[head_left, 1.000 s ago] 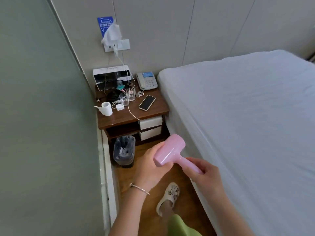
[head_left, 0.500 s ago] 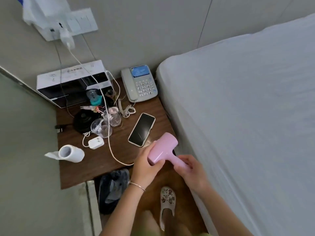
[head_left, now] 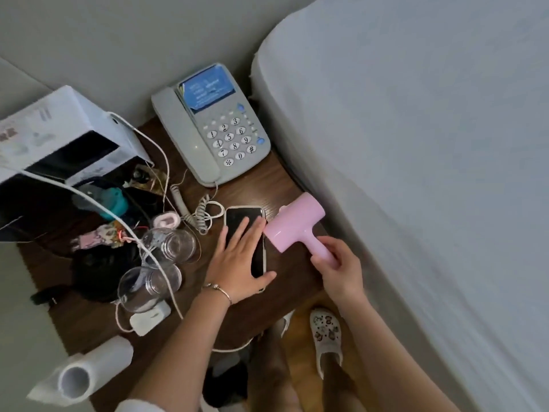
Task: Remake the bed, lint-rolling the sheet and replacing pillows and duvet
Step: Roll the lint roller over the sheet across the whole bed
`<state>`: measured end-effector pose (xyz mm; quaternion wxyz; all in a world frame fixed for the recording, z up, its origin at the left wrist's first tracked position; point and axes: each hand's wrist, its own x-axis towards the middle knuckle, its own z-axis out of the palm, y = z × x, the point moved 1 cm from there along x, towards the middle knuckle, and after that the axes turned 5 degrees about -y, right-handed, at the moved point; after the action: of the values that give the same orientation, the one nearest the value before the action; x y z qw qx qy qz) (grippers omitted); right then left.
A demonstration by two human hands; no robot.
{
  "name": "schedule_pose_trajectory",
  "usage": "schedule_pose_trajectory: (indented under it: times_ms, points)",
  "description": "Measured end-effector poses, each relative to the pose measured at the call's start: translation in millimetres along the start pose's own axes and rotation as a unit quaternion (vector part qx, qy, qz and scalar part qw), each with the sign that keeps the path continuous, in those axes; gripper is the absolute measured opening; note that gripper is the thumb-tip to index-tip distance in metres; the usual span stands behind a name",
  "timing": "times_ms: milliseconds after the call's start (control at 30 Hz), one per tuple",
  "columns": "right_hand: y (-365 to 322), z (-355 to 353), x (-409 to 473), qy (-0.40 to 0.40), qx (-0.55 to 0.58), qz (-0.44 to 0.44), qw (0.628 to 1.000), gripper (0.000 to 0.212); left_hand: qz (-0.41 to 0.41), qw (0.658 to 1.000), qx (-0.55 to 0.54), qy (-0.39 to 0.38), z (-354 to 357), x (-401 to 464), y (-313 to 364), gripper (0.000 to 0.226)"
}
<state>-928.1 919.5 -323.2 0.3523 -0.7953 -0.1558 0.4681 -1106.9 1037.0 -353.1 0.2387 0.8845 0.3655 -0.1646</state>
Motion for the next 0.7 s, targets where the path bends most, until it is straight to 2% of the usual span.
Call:
schedule_pose_trajectory:
  times_ms: [200,433,567,700]
  points:
    - [7.5,31.8,5.9,0.017,-0.014,0.04,0.999,0.035,-0.049,0.999,-0.01,0.013,0.9,-2.8,-6.2,0.108]
    - [-1.4,62.9,6.9,0.041,-0.065,0.022,0.997,0.033,-0.107,0.993,-0.041,0.009,11.1,-30.1,-5.2,0.104]
    - [-2.3,70.0,6.2,0.066,-0.121,0.017,0.99,0.037,-0.125,0.989,-0.078,0.028,5.5,-29.2,2.0,0.092]
    - [-3.4,65.7,8.1,0.057,-0.115,0.012,0.992,0.039,-0.146,0.98,-0.118,0.072,-7.0,-21.3,18.6,0.082]
